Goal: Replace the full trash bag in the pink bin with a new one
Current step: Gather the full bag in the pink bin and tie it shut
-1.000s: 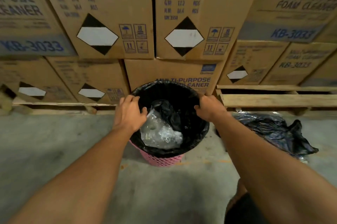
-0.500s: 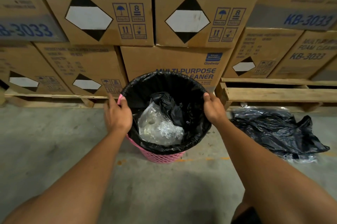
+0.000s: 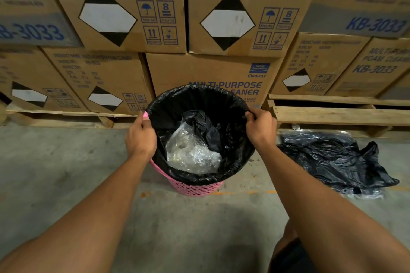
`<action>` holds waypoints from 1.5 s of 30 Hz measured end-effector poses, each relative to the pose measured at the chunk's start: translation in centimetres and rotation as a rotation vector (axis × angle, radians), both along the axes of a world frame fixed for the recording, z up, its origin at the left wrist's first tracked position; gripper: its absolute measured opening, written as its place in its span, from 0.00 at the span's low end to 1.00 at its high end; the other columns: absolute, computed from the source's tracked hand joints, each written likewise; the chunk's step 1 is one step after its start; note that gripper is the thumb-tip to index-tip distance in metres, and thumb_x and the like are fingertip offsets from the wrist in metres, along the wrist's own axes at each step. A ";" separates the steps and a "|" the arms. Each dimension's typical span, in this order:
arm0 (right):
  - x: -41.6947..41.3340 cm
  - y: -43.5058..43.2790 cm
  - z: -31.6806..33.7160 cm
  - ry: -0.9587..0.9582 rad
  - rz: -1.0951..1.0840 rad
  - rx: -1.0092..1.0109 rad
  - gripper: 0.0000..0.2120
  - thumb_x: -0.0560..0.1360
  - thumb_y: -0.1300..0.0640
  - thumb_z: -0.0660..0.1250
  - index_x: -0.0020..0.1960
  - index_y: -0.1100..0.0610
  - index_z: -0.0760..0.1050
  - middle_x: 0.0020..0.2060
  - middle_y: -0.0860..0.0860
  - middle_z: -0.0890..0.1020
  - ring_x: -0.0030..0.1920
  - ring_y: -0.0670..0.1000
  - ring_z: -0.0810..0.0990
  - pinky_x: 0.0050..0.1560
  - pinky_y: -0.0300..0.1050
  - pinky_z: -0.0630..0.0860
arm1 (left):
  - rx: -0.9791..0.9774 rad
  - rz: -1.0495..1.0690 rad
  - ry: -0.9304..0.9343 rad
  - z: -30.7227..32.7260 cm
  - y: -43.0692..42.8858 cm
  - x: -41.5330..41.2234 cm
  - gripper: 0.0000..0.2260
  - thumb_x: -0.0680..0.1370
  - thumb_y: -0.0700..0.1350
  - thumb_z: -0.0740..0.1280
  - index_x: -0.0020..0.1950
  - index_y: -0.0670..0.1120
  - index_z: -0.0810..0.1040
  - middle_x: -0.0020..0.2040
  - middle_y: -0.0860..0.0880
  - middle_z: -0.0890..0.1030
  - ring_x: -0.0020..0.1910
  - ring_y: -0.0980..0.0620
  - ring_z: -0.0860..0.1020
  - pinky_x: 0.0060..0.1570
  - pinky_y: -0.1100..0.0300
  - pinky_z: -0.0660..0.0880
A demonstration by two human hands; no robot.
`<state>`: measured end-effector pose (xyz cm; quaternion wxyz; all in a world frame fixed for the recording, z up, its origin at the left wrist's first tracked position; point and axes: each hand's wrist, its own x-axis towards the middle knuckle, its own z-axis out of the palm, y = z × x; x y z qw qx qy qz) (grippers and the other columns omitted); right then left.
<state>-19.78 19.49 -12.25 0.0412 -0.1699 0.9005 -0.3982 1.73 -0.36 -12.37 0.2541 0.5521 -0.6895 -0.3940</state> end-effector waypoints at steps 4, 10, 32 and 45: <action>-0.3 0.0 0.4 0.049 -0.006 0.012 0.11 0.81 0.58 0.66 0.59 0.55 0.84 0.57 0.55 0.85 0.59 0.60 0.81 0.56 0.48 0.77 | 0.156 0.047 0.094 -0.3 -0.3 0.3 0.22 0.85 0.50 0.53 0.80 0.54 0.60 0.78 0.43 0.65 0.76 0.39 0.63 0.74 0.44 0.59; -0.8 -0.4 0.2 -0.011 0.027 -0.002 0.06 0.82 0.59 0.63 0.56 0.54 0.77 0.61 0.55 0.77 0.57 0.54 0.77 0.57 0.47 0.74 | 0.192 -0.048 0.037 0.0 -0.5 0.3 0.24 0.84 0.48 0.57 0.81 0.52 0.60 0.77 0.43 0.67 0.75 0.39 0.65 0.72 0.46 0.62; -1.1 -0.2 0.2 -0.083 -0.066 0.053 0.11 0.81 0.53 0.66 0.57 0.54 0.85 0.52 0.57 0.85 0.57 0.63 0.80 0.53 0.50 0.76 | 0.126 0.103 0.131 1.8 -1.5 1.2 0.15 0.78 0.44 0.71 0.64 0.48 0.82 0.55 0.47 0.85 0.43 0.55 0.80 0.44 0.67 0.74; 0.1 0.3 1.5 -0.045 -0.005 -0.029 0.07 0.80 0.62 0.64 0.50 0.50 0.75 0.47 0.50 0.84 0.51 0.55 0.81 0.50 0.48 0.76 | 0.302 0.157 0.245 -1.1 -2.7 -0.3 0.15 0.75 0.43 0.75 0.61 0.48 0.81 0.59 0.47 0.84 0.54 0.47 0.81 0.59 0.54 0.76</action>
